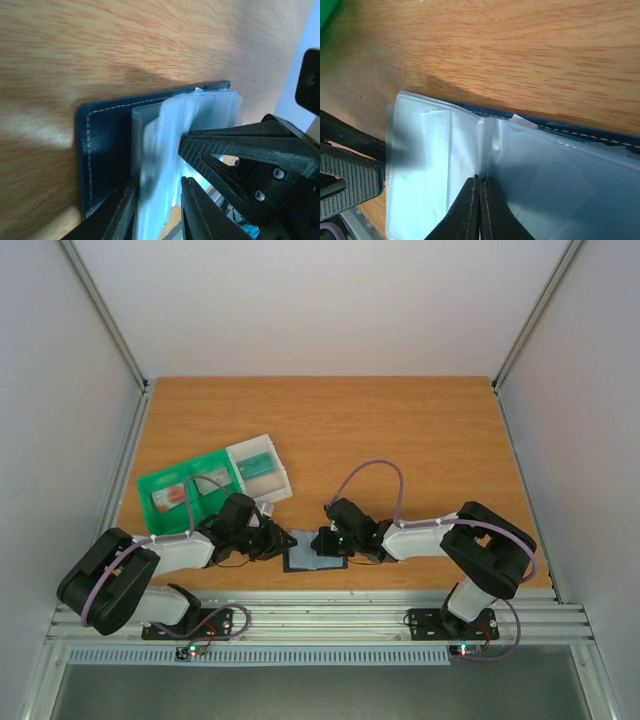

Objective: Take the credit cards out of the card holder

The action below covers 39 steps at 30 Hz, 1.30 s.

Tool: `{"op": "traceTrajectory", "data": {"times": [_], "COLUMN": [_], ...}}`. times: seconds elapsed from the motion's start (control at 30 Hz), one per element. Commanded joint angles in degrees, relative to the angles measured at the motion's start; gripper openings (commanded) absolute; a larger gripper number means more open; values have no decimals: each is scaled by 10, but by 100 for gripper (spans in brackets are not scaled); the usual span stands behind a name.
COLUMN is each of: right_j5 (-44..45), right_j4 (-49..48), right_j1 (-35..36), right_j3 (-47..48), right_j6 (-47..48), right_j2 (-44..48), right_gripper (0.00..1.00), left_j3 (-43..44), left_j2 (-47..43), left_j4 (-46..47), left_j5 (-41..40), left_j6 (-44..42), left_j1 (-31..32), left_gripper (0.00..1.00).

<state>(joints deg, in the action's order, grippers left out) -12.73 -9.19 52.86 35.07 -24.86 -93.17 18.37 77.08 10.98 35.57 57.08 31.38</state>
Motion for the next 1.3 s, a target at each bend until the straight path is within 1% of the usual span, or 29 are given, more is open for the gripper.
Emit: {"op": "traceTrajectory", "data": {"times": [0.0, 0.1, 0.23, 0.3, 0.33, 0.5, 0.53, 0.57, 0.7, 0.87, 1.13, 1.23, 1.27], "right_j5": [-8, -12, -20, -26, -29, -27, -27, -28, -28, -27, -27, -27, -27], "right_j4": [26, 18, 9, 1, -2, -4, -5, -6, -7, -11, -10, -10, -10], "right_j1": [1, 1, 1, 1, 1, 1, 1, 1, 1, 1, 1, 1, 1], "right_j3": [-22, -24, -27, -30, -31, -33, -33, -33, -33, -33, -33, -33, -33], "right_j6": [-5, -8, -11, -11, -11, -8, -8, -9, -9, -9, -10, -10, -11], "right_j2": [-33, -36, -34, -27, -24, -20, -24, -26, -32, -33, -33, -33, -34], "right_gripper": [1, 1, 1, 2, 3, 3, 2, 2, 1, 1, 1, 1, 1], "left_j3": [-3, -3, -2, 0, 2, 15, 19, 21, 29, 34, 45, 44, 44], "left_j2": [3, 3, -10, -22, -28, -63, -70, -78, -120, -133, -102, -81, -73], "left_j4": [41, 46, 50, 43, 37, -20, -30, -44, -98, -126, -126, -116, -100], "left_j5": [5, 9, 13, 12, 10, -5, -8, -12, -43, -55, -66, -68, -68], "left_j6": [0, 4, 14, 18, 18, 5, 1, -2, -12, -21, -41, -48, -50], "left_j1": [4, 4, 6, 8, 8, 9, 10, 12, 19, 20, 20, 20, 20], "left_gripper": [23, 17, 4, 2, 3, 22, 30, 34, 42, 47, 48, 48, 48]}}
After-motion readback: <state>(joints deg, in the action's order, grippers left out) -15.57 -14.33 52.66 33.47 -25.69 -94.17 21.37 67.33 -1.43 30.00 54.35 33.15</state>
